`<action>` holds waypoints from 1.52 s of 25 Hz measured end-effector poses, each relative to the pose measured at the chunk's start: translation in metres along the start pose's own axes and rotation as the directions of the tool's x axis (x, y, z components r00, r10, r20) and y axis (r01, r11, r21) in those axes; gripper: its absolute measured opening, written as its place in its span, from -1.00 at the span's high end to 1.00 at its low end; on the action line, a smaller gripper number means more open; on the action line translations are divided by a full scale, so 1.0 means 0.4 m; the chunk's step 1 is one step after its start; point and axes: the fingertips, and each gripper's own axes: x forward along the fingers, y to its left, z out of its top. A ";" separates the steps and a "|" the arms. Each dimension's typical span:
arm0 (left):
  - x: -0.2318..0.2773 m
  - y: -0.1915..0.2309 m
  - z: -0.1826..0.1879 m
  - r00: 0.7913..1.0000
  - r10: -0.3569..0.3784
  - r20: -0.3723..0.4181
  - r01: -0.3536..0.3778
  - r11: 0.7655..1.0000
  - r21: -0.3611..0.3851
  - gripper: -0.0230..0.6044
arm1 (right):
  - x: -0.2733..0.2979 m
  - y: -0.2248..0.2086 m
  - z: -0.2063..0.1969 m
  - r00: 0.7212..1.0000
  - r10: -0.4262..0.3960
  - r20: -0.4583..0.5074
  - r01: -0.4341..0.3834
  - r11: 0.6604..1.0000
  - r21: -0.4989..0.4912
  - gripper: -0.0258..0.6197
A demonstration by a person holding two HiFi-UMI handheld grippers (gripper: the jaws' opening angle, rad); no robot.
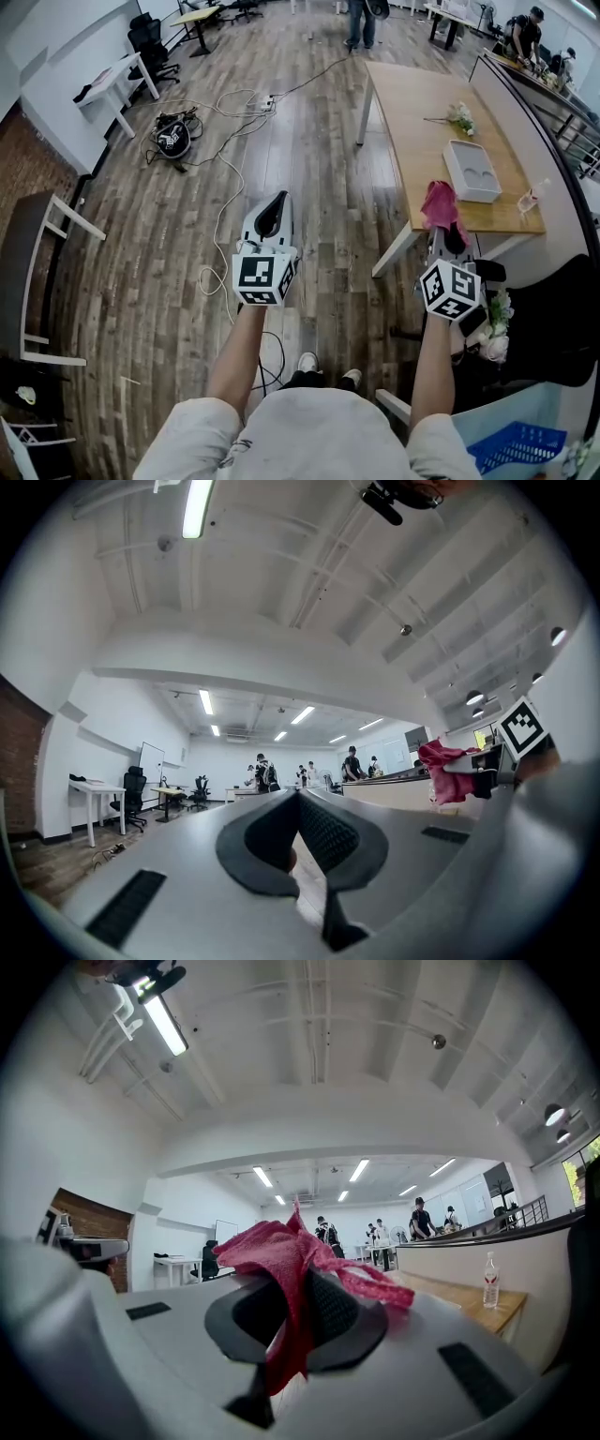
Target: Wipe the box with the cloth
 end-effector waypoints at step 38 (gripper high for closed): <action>0.415 0.146 -0.104 1.000 0.018 0.015 -0.018 1.000 0.015 0.90 | 0.447 -0.070 -0.110 0.998 -0.003 -0.057 0.005 0.999 0.034 0.75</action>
